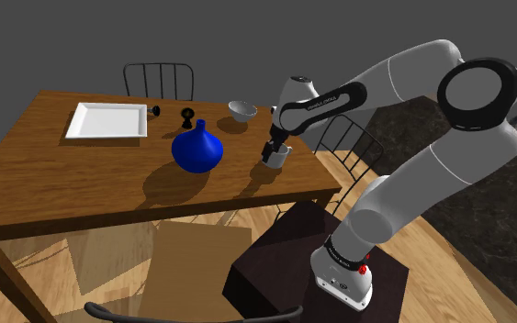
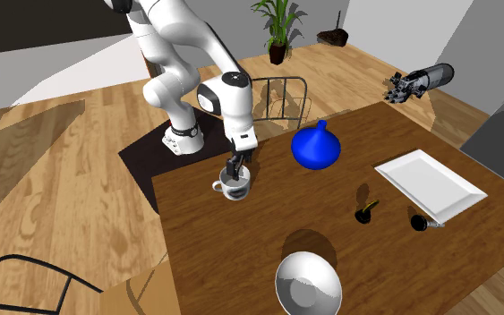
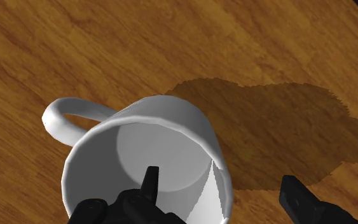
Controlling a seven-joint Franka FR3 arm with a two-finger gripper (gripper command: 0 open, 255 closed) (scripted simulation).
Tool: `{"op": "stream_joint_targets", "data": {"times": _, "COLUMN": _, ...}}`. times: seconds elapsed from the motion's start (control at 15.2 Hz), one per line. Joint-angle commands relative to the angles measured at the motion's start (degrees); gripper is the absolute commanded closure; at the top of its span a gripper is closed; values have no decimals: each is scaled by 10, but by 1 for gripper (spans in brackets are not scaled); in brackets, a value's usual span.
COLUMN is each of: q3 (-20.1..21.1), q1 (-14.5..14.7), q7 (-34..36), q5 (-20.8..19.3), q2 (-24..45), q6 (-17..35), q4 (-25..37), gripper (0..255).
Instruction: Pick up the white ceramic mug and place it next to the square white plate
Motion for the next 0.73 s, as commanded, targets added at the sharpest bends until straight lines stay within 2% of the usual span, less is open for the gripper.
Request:
{"op": "stream_joint_targets", "data": {"times": 0.0, "q3": 0, "q1": 0, "q7": 0, "q5": 0, "q2": 1, "q6": 2, "q4": -1, "gripper": 0}}
{"op": "stream_joint_targets", "data": {"times": 0.26, "q3": 0, "q1": 0, "q7": 0, "q5": 0, "q2": 1, "q6": 2, "q4": 0, "gripper": 0}}
{"op": "stream_joint_targets", "data": {"times": 0.33, "q3": 0, "q1": 0, "q7": 0, "q5": 0, "q2": 1, "q6": 2, "q4": 0, "gripper": 255}}
{"op": "stream_joint_targets", "data": {"times": 0.66, "q3": 0, "q1": 0, "q7": 0, "q5": 0, "q2": 1, "q6": 2, "q4": 0, "gripper": 255}}
